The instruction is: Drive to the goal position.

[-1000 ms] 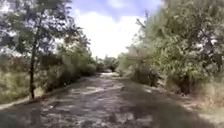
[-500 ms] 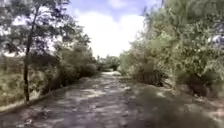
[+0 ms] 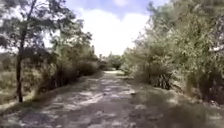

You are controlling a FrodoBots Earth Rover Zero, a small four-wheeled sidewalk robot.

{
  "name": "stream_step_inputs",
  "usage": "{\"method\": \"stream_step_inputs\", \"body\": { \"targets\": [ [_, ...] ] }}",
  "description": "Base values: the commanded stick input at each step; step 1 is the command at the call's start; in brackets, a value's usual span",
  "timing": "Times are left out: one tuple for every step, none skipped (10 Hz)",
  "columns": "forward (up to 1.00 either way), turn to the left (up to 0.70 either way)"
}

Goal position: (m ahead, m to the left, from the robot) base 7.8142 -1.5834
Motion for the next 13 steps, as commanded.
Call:
{"method": "stream_step_inputs", "body": {
  "targets": [
    [1.00,0.00],
    [1.00,0.00],
    [1.00,0.00],
    [1.00,0.00],
    [1.00,0.00],
    [1.00,0.00],
    [1.00,0.00],
    [1.00,0.00],
    [1.00,0.00],
    [1.00,0.00],
    [1.00,0.00],
    [1.00,0.00],
    [1.00,0.00]
  ]
}}
